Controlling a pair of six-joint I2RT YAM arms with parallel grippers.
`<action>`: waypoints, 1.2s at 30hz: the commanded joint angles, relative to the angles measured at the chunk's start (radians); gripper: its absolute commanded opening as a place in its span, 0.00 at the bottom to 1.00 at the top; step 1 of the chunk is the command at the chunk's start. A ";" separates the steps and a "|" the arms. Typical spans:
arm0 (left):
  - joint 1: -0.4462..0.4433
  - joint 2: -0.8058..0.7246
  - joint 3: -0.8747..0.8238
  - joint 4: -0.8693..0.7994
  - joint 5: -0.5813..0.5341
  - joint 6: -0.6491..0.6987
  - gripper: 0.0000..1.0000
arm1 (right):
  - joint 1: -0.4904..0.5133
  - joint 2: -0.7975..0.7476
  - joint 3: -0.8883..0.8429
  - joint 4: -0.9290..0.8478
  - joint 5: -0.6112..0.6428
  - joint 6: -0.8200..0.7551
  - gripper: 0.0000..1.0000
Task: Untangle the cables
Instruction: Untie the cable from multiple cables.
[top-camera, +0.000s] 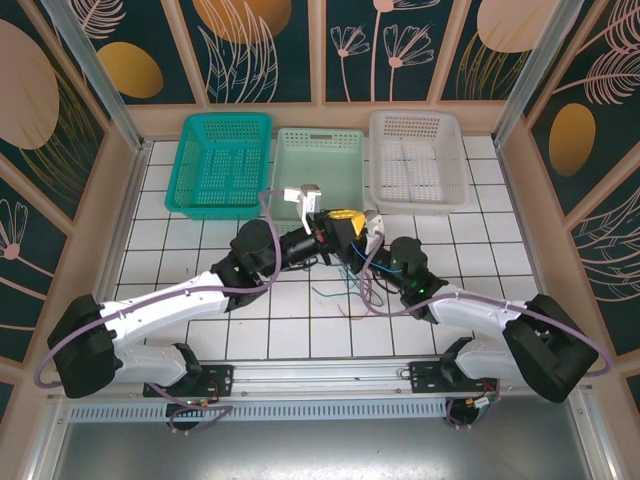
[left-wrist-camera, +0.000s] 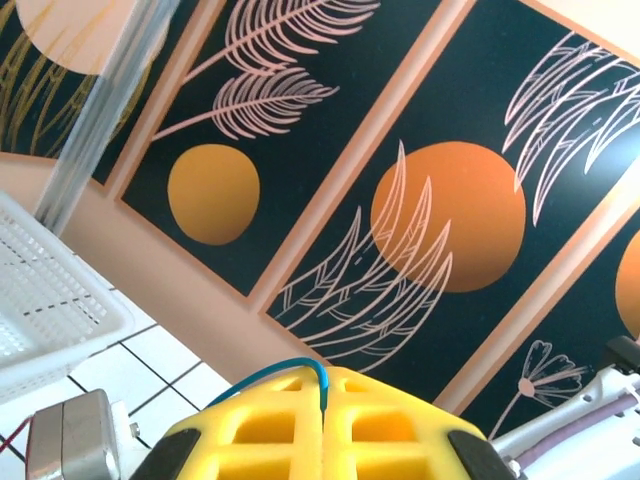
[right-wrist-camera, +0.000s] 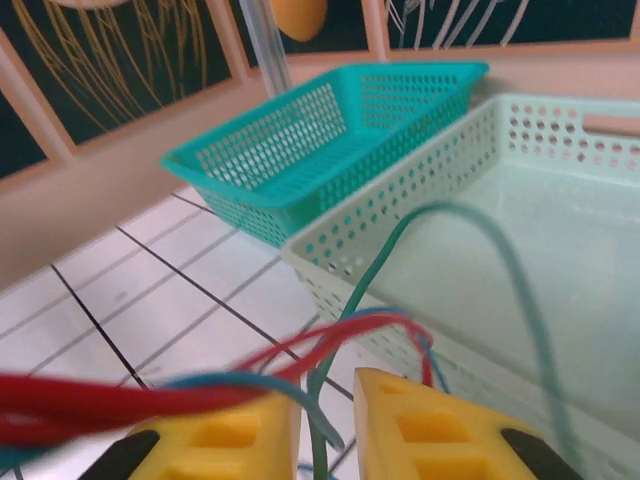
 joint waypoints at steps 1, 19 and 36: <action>0.014 -0.131 -0.035 -0.008 -0.112 0.035 0.00 | 0.004 0.000 0.043 -0.174 0.093 -0.056 0.21; 0.015 -0.498 -0.250 -0.185 -0.389 0.036 0.00 | -0.022 -0.085 0.049 -0.467 0.190 -0.085 0.00; 0.015 -0.735 -0.348 -0.298 -0.546 0.020 0.03 | -0.005 -0.177 0.059 -0.623 0.229 -0.084 0.01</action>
